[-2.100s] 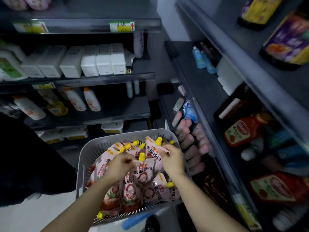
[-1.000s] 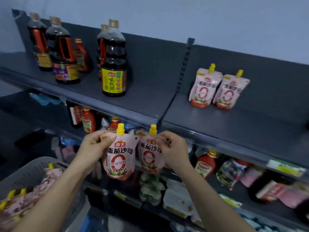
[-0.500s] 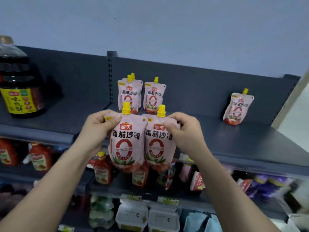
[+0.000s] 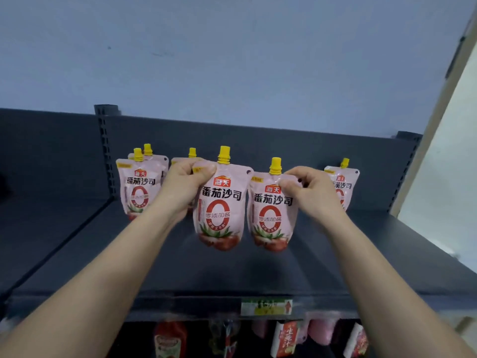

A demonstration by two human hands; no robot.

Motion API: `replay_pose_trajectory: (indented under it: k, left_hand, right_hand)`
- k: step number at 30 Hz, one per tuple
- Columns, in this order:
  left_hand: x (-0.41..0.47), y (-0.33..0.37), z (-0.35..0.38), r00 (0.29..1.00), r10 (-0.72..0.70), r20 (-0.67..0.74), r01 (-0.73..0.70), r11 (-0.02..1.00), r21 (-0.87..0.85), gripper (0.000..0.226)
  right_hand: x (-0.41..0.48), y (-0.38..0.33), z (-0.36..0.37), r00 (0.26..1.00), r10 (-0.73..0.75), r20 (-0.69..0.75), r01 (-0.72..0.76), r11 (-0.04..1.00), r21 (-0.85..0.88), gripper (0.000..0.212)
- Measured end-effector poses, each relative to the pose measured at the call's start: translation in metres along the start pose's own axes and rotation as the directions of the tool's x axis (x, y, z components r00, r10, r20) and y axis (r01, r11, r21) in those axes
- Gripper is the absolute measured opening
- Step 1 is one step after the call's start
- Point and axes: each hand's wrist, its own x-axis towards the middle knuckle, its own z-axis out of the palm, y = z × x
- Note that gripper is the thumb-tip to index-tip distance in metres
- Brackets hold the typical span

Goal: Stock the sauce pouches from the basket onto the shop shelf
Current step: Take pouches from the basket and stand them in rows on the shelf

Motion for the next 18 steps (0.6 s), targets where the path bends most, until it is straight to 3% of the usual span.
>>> replay_pose_trajectory:
  k: [10, 18]
  left_hand:
    - [0.082, -0.054, 0.042, 0.996, -0.086, 0.009, 0.084, 0.990, 0.117, 0.017]
    - [0.118, -0.079, 0.060, 0.994, -0.104, -0.045, 0.110, 0.979, 0.172, 0.017]
  right_hand:
    - [0.064, 0.063, 0.000, 0.988, 0.154, -0.017, -0.154, 0.988, -0.004, 0.015]
    - [0.103, 0.097, 0.004, 0.976, 0.218, 0.003, -0.217, 0.974, 0.063, 0.024]
